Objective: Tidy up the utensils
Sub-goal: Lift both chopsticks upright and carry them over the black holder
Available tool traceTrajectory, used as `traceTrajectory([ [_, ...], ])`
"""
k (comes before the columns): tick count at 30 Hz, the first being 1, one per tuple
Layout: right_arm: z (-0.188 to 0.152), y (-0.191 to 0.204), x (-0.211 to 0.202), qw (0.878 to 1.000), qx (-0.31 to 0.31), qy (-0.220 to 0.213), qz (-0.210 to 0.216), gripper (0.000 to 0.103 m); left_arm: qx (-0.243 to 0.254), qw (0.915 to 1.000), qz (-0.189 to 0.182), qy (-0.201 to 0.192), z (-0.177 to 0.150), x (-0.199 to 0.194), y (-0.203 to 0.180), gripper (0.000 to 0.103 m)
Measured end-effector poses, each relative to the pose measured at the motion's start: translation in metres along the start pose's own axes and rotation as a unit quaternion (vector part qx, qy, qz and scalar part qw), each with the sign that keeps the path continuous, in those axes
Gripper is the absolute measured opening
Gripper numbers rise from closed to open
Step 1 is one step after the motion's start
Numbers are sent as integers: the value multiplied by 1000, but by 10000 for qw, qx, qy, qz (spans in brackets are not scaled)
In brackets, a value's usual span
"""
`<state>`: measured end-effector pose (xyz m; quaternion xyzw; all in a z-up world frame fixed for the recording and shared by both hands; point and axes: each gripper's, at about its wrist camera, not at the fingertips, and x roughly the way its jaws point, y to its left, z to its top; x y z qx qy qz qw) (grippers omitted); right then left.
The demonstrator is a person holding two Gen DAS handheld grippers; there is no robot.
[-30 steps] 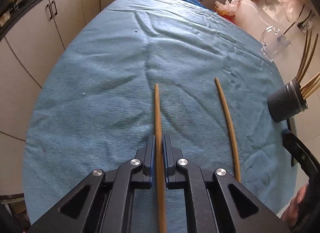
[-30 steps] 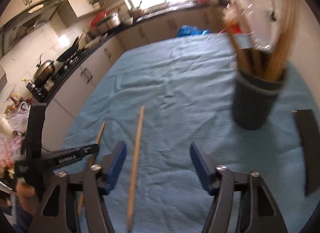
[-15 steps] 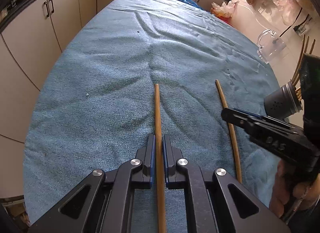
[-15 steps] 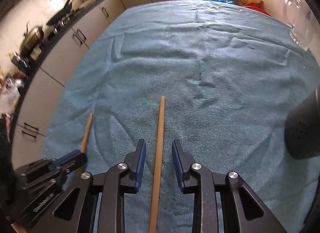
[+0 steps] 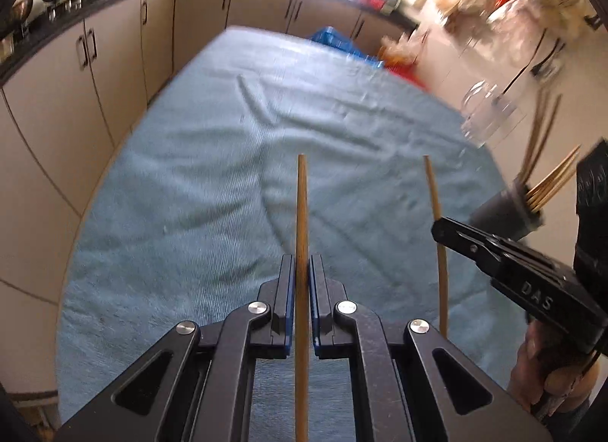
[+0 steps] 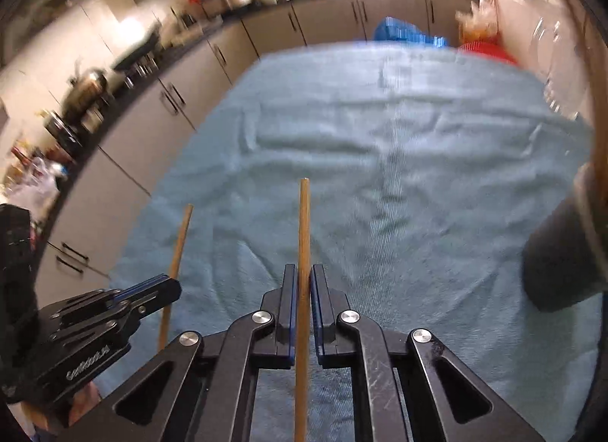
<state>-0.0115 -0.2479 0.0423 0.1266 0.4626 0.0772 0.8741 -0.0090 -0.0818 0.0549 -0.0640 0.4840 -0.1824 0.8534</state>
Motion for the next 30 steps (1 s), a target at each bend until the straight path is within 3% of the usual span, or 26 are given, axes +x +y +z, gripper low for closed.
traceTrajectory([
  [5, -7, 3, -53, 9959, -29, -891, 127, 8, 100, 9983, -50, -576, 6, -37, -14, 7],
  [13, -21, 10, -104, 9833, -68, -1806, 191, 8, 219, 9952, -164, -936, 8, -68, -29, 7],
  [30, -30, -9, -137, 9753, 260, -2186, 173, 8, 248, 9937, -190, -1073, 13, -79, -35, 7],
])
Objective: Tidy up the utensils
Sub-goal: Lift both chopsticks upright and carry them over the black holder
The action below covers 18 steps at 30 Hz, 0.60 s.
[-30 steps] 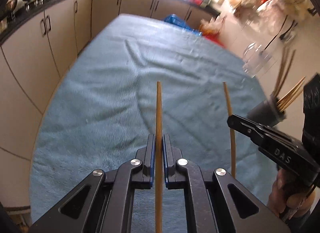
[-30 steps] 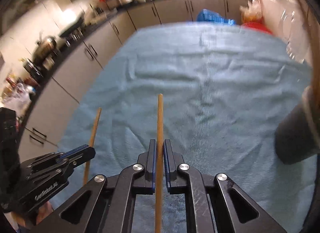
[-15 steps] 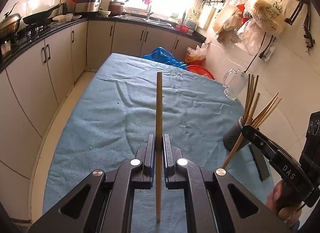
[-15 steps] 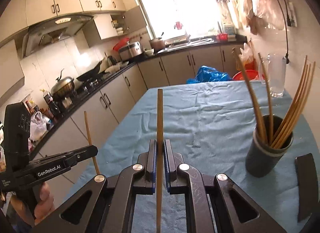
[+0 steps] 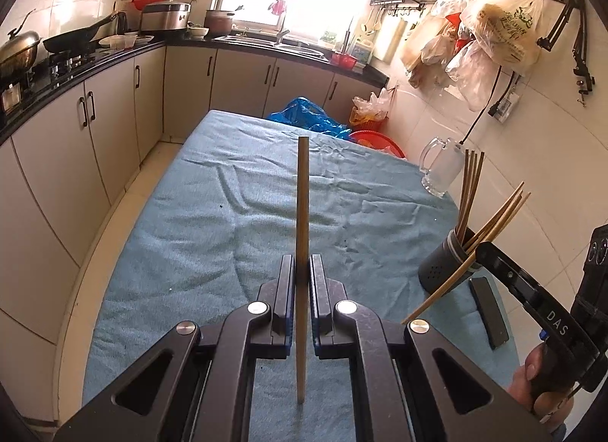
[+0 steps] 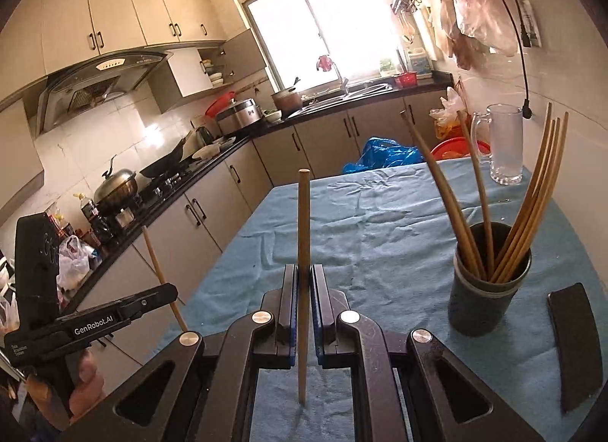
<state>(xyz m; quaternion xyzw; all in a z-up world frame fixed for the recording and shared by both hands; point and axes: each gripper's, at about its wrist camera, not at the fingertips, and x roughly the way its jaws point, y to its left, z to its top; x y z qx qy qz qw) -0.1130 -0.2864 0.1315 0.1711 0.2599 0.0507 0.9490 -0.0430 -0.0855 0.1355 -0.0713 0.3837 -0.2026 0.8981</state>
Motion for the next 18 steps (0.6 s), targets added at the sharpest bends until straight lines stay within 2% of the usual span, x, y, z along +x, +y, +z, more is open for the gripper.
traceTrajectory([
  [18, 4, -12, -12, 9997, 112, -178, -83, 7, 162, 9999, 9, -15, 7, 5, -15, 7],
])
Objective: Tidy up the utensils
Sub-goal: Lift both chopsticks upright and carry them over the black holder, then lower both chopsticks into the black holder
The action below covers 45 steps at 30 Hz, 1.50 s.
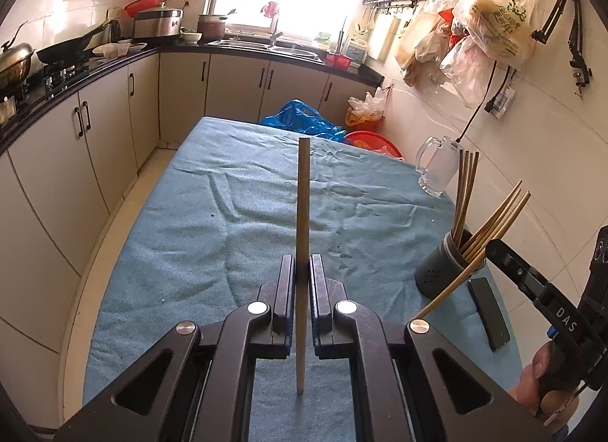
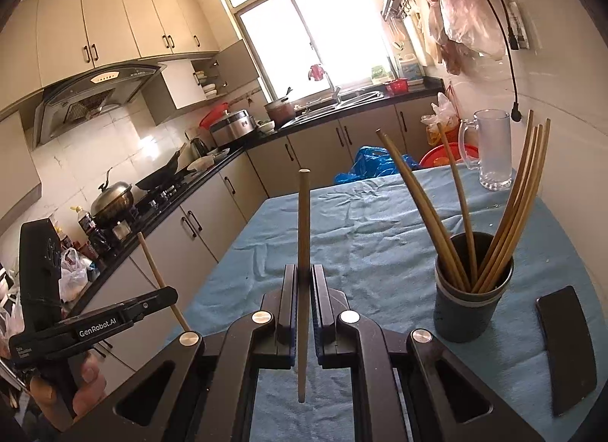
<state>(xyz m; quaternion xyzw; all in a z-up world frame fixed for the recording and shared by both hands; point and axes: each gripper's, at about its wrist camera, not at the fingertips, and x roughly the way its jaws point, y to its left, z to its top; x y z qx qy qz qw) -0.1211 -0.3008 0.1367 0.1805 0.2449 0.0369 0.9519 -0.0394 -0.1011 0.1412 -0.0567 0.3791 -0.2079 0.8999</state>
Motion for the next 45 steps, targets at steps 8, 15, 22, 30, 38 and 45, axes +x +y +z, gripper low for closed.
traceTrajectory([
  [8, 2, -8, -7, 9999, 94, -85, -58, 7, 69, 10000, 1, -3, 0, 0, -5, 7],
  [15, 5, -15, -15, 9997, 179, -163, -98, 8, 134, 9999, -12, -29, 3, -3, -13, 7],
  [22, 12, -25, -31, 9988, 275, -362, -185, 7, 206, 9997, -86, -50, 9, -6, -23, 7],
  [30, 21, -49, -58, 9957, 511, -678, -363, 8, 340, 9990, -287, -104, 22, -9, -46, 7],
  [38, 36, -76, -92, 9892, 710, -1120, -622, 7, 564, 9963, -609, -212, 40, -13, -87, 7],
  [45, 54, -96, -118, 9819, 839, -1496, -804, 7, 760, 9926, -864, -399, 63, -19, -123, 7],
])
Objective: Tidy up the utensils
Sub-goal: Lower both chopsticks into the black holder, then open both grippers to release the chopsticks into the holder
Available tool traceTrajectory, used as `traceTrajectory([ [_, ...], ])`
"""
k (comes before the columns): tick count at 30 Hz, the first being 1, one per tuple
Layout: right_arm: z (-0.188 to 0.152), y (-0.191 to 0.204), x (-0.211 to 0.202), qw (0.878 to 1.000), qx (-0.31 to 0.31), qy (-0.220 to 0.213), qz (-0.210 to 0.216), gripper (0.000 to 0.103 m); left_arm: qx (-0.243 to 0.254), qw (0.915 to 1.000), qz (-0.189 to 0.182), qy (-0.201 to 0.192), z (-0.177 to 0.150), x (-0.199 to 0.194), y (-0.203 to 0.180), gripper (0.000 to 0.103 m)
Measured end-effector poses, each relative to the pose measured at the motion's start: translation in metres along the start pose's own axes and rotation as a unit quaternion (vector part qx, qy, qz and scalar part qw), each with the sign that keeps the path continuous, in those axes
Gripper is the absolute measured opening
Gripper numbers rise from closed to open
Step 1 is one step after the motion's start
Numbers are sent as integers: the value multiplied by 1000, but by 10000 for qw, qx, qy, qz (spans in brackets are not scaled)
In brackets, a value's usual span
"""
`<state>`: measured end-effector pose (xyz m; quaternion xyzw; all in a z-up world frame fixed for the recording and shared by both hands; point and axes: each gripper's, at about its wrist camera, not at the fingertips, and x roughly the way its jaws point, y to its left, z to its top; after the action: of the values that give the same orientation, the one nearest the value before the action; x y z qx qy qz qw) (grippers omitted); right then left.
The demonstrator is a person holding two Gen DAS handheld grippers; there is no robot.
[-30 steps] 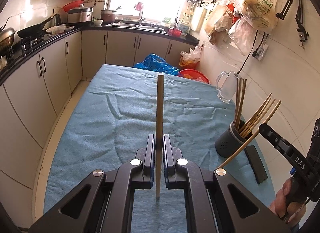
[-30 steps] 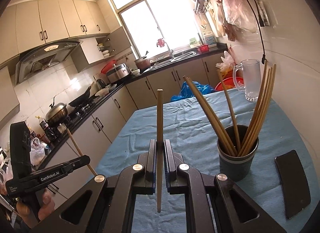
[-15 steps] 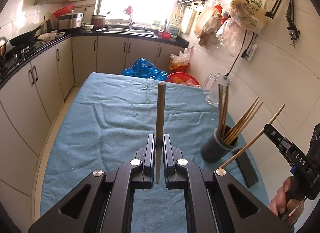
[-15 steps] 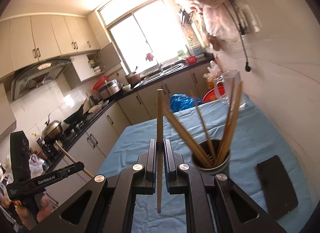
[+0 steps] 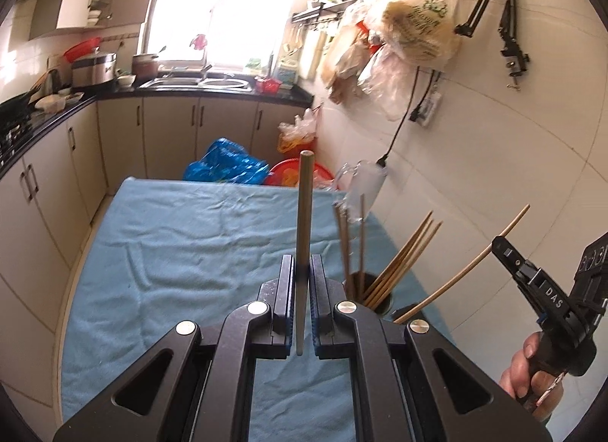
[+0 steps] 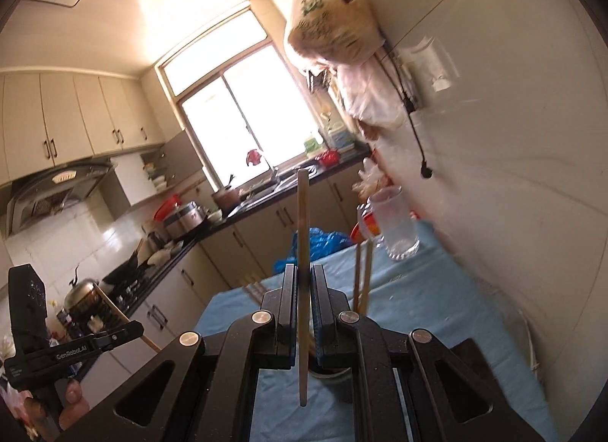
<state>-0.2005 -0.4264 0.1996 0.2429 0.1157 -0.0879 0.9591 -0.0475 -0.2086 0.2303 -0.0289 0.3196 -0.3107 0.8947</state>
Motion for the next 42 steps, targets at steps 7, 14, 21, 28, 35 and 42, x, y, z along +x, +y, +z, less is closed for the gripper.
traceTrajectory([
  [7, 27, -8, -11, 9992, 29, -375, -116, 8, 170, 9993, -250, -209, 31, 5, -34, 7],
  [14, 37, -18, -8, 9988, 57, -460, -161, 7, 223, 9986, -449, -190, 42, 26, -57, 7],
  [21, 33, -30, 13, 9994, 103, -279, -193, 8, 217, 9984, -529, 17, 42, 61, -72, 7],
  [28, 28, -39, 34, 9998, 100, -28, -164, 8, 182, 9981, -543, 241, 34, 87, -74, 7],
  [35, 14, -43, 52, 9995, 27, 241, -208, 8, 203, 9979, -455, 405, 18, 105, -69, 7],
  [42, -6, -45, 72, 9978, -1, 615, -238, 8, 111, 9976, -483, 490, 6, 115, -54, 7],
])
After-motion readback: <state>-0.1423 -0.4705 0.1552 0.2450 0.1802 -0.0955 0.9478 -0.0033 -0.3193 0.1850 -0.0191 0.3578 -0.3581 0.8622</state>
